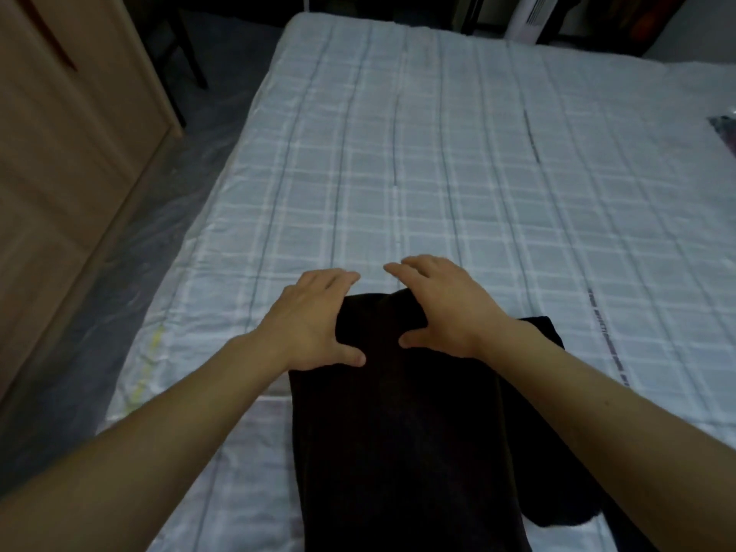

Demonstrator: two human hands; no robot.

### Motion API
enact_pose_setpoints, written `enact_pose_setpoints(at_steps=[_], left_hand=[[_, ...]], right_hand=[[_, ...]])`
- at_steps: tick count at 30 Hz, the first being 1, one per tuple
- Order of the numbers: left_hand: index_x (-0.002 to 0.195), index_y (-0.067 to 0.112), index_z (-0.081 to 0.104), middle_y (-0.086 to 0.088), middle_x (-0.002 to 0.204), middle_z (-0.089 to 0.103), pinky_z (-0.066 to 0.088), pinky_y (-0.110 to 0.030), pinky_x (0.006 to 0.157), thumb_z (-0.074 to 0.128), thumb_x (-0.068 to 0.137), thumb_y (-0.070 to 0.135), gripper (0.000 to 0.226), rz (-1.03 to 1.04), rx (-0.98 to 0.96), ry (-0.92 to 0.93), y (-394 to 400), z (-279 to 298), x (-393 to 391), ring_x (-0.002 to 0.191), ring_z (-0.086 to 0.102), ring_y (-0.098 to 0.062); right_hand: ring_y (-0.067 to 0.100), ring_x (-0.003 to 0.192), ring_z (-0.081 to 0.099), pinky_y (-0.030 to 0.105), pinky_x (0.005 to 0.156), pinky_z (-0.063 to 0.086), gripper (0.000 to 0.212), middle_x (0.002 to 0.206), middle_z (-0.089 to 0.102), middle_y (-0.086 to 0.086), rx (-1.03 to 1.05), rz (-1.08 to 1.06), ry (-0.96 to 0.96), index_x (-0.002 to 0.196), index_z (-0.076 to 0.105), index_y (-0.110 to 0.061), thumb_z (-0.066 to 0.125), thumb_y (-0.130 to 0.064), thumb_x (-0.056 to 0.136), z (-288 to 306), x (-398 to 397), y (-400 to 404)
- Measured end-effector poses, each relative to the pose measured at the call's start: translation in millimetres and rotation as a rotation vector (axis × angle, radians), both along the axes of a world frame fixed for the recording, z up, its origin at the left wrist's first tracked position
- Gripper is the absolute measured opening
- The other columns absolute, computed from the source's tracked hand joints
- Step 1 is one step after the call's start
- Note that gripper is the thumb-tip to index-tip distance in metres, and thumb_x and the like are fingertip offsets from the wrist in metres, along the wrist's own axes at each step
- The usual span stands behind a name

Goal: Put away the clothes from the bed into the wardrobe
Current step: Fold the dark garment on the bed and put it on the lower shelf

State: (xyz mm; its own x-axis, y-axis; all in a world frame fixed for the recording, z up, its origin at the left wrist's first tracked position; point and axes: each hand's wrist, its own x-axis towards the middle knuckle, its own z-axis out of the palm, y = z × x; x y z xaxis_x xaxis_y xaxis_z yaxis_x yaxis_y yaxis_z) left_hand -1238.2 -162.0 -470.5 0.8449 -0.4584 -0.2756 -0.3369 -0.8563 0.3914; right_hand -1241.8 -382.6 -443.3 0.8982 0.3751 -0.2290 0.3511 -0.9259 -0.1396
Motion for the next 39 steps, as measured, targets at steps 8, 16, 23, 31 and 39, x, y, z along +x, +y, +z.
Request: enact_pose_setpoints(at_steps=[8, 16, 23, 31, 39], left_hand=[[0.136, 0.040, 0.035, 0.012, 0.117, 0.050, 0.052, -0.041, 0.090, 0.084, 0.045, 0.069, 0.107, 0.011, 0.029, 0.354, -21.6, -48.6, 31.2, 0.106, 0.054, -0.015], [0.121, 0.032, 0.046, 0.010, 0.107, 0.059, 0.047, -0.037, 0.089, 0.089, 0.047, 0.058, 0.090, 0.102, 0.144, 0.294, -46.9, -55.8, 32.7, 0.096, 0.058, -0.016], [0.109, 0.025, 0.053, 0.009, 0.094, 0.061, 0.052, -0.032, 0.072, 0.084, 0.066, 0.038, 0.055, 0.195, 0.022, 0.041, -46.8, -7.1, -15.6, 0.084, 0.059, -0.013], [0.100, 0.029, 0.051, 0.011, 0.087, 0.058, 0.052, -0.036, 0.071, 0.083, 0.067, 0.041, 0.047, 0.145, -0.056, -0.201, -43.5, 167.4, -73.8, 0.080, 0.059, -0.015], [0.111, 0.018, 0.056, -0.004, 0.100, 0.058, 0.051, -0.045, 0.069, 0.086, 0.067, 0.032, 0.055, 0.071, -0.160, -0.800, -44.7, 360.8, -104.2, 0.088, 0.058, -0.028]], right_hand=[[0.024, 0.119, 0.053, 0.040, 0.101, 0.045, 0.101, 0.132, 0.052, -0.001, -0.156, -0.053, 0.381, 0.146, 0.028, -0.032, 0.079, -0.063, 0.064, -55.2, 23.0, -22.6], [0.020, 0.094, 0.061, 0.035, 0.087, 0.037, 0.081, 0.102, 0.062, -0.004, -0.294, -0.002, 0.332, 0.119, 0.044, -0.023, 0.081, -0.063, 0.059, -78.3, 33.9, -9.3], [0.021, 0.075, 0.054, 0.034, 0.083, 0.036, 0.055, 0.088, 0.059, -0.002, -0.233, -0.067, 0.119, 0.096, 0.042, -0.020, 0.077, -0.054, 0.070, -28.7, -4.5, -11.5], [0.023, 0.086, 0.059, 0.031, 0.074, 0.034, 0.050, 0.086, 0.057, -0.005, 0.062, -0.115, -0.029, 0.105, 0.049, -0.024, 0.078, -0.049, 0.073, 143.0, -68.8, -26.6], [0.034, 0.084, 0.062, 0.038, 0.066, 0.042, 0.050, 0.091, 0.067, 0.005, 0.157, -0.156, -0.542, 0.105, 0.047, -0.022, 0.077, -0.047, 0.073, 340.2, -102.8, -34.2]])
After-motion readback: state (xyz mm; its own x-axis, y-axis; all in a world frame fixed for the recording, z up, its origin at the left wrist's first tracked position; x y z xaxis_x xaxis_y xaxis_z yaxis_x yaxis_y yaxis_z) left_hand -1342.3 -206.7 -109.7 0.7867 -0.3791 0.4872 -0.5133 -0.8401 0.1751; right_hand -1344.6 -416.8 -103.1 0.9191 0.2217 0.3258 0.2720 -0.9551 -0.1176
